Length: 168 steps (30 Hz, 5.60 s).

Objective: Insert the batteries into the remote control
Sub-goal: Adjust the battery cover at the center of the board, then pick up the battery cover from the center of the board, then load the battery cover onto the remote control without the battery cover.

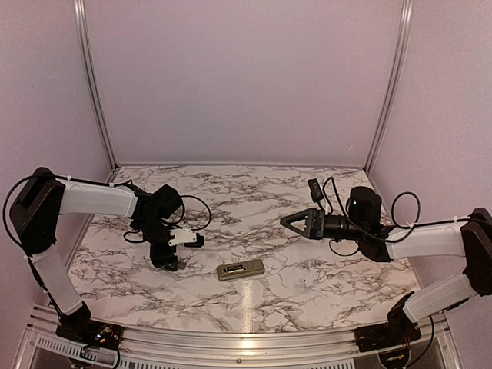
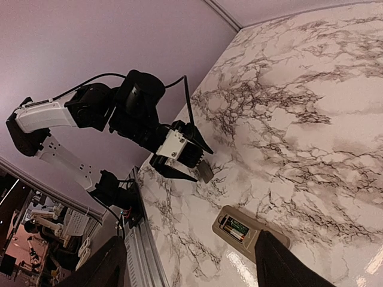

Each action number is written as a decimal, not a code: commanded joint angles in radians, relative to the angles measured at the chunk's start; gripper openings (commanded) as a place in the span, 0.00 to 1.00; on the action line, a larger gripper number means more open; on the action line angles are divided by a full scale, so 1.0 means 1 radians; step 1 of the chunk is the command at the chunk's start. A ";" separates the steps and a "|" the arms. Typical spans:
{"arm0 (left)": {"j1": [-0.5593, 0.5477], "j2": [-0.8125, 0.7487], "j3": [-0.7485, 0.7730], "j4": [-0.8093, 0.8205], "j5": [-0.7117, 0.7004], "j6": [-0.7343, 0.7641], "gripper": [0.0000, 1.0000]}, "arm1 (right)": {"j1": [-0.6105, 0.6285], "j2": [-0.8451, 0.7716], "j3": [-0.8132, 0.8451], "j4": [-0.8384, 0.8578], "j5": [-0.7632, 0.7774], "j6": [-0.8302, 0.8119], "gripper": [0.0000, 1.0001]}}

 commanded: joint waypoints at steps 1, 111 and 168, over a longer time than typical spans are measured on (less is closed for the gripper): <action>0.008 0.041 0.023 -0.038 0.003 0.017 0.68 | -0.007 0.012 0.009 0.035 -0.011 0.012 0.72; -0.413 0.423 0.706 -0.378 -0.093 -0.387 0.26 | -0.084 0.229 -0.015 0.007 -0.122 0.046 0.64; -0.407 0.253 0.671 -0.285 -0.175 -0.443 0.70 | -0.083 0.192 0.002 -0.025 -0.133 0.020 0.63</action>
